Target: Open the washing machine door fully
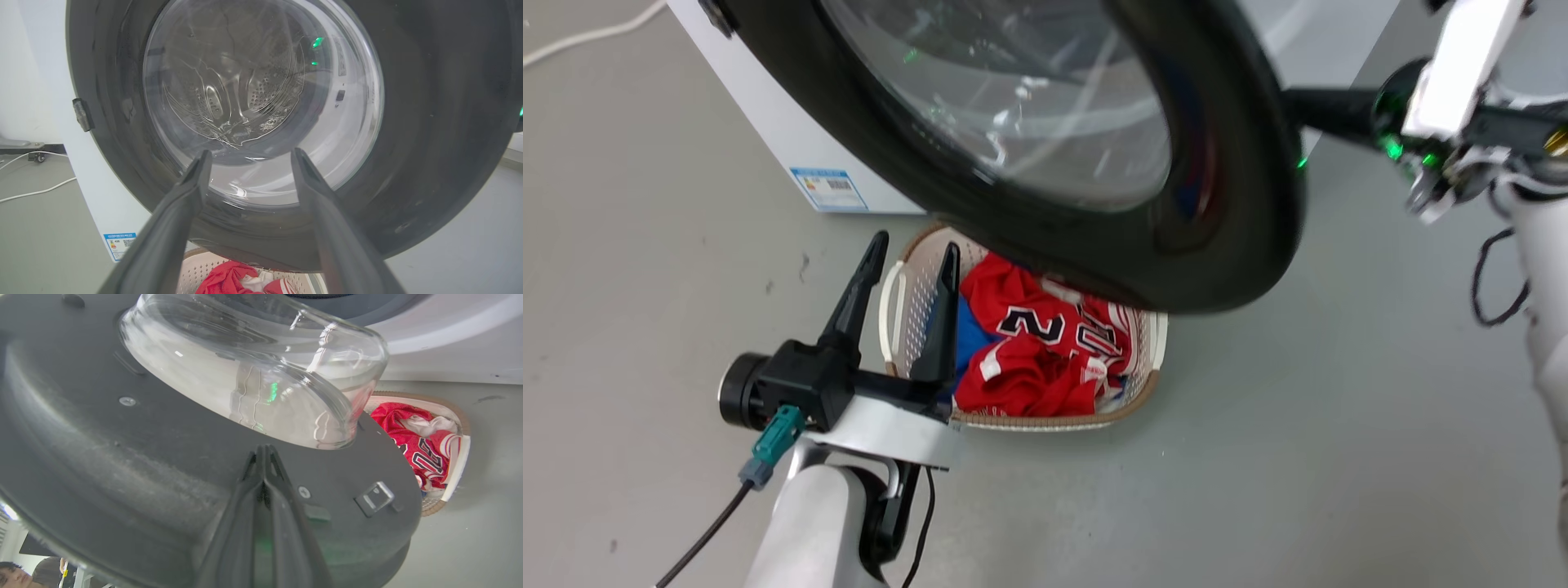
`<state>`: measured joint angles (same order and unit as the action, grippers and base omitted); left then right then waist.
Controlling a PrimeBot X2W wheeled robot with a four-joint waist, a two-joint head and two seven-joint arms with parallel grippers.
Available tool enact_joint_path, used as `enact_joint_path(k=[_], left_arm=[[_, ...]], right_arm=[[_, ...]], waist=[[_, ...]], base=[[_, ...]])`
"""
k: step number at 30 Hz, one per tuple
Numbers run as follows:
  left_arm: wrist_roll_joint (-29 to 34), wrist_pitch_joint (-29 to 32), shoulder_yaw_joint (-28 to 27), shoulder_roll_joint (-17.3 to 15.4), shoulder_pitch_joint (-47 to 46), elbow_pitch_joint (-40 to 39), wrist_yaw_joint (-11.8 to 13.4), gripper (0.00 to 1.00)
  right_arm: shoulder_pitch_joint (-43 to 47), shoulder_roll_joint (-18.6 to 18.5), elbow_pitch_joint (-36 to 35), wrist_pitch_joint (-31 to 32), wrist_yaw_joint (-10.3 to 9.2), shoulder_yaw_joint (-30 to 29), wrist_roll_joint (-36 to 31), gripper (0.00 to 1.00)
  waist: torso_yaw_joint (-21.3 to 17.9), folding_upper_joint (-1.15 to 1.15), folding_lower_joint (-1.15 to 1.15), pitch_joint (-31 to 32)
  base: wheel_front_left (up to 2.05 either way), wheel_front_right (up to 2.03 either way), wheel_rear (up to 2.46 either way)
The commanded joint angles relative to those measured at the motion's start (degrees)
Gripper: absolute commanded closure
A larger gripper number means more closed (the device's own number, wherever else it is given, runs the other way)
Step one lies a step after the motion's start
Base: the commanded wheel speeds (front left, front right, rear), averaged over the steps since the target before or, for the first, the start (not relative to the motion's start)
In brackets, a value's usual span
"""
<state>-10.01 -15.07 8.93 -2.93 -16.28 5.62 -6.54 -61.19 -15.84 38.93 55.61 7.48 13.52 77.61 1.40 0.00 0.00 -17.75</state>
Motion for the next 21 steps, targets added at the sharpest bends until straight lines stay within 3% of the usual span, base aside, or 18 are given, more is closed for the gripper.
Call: enact_joint_path(k=[1,5,15,21], left_arm=[[-0.27,-0.15,-0.11,0.07,1.23,0.31,-0.07,0.00],[-0.22,-0.15,-0.16,0.06,4.19,1.11,-0.43,0.00],[-0.15,-0.15,0.12,0.06,6.67,1.72,-0.71,0.00],[-0.42,-0.16,0.21,0.07,7.28,2.14,-0.82,0.00]], right_arm=[[2.42,1.26,-0.97,0.70,0.02,0.44,0.53,1.00],[8.76,4.45,-4.93,2.28,0.02,1.66,0.76,1.00],[15.55,9.20,-9.28,3.36,0.02,3.11,-0.02,1.00],[18.34,10.13,-11.12,-1.03,0.02,0.40,-0.64,1.00]], waist=[[-0.04,0.00,0.00,2.76],[0.01,0.00,0.00,6.81],[0.42,0.00,0.00,9.62],[0.50,0.00,0.00,10.68]], base=[[0.00,0.00,0.00],[0.00,0.00,0.00],[0.00,0.00,0.00],[0.00,0.00,0.00]])
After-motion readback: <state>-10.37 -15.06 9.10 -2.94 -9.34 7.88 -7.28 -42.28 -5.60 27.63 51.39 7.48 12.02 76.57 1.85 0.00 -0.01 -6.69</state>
